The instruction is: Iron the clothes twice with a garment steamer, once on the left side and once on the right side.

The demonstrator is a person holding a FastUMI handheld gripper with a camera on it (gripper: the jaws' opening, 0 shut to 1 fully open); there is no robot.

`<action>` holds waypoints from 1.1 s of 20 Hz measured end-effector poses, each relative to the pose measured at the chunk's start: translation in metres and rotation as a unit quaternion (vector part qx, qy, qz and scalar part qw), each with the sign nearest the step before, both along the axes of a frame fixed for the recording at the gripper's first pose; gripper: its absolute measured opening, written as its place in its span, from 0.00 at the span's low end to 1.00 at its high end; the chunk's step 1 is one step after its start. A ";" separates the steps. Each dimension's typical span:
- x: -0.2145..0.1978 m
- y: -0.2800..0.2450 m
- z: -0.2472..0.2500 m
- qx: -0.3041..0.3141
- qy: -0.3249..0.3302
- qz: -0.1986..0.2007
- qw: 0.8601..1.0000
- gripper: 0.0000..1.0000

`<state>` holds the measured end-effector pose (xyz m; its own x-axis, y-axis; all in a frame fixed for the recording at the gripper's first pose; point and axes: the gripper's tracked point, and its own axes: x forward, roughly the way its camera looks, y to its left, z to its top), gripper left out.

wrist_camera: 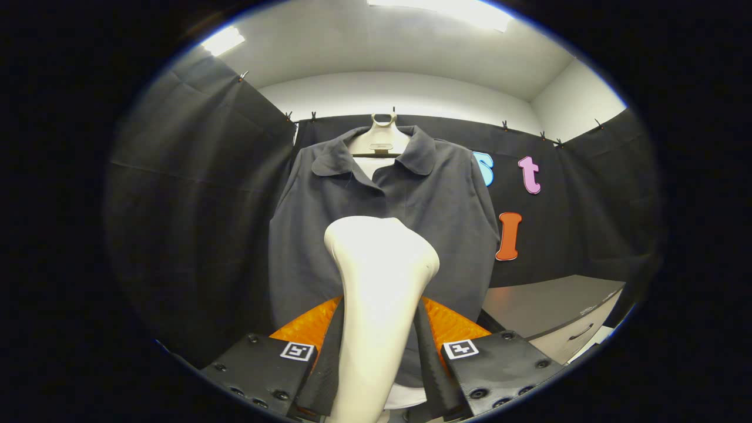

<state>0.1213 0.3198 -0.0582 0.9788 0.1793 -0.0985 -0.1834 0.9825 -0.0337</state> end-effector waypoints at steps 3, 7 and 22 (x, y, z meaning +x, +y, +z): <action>-0.009 -0.016 0.010 0.006 -0.008 -0.008 1.000 0.65; -0.017 -0.035 0.013 0.003 -0.011 -0.017 1.000 0.65; -0.024 -0.071 -0.001 0.011 0.002 -0.044 0.999 0.65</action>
<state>0.0969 0.2484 -0.0589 0.9906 0.0944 -0.0988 -0.0960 0.9953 -0.0113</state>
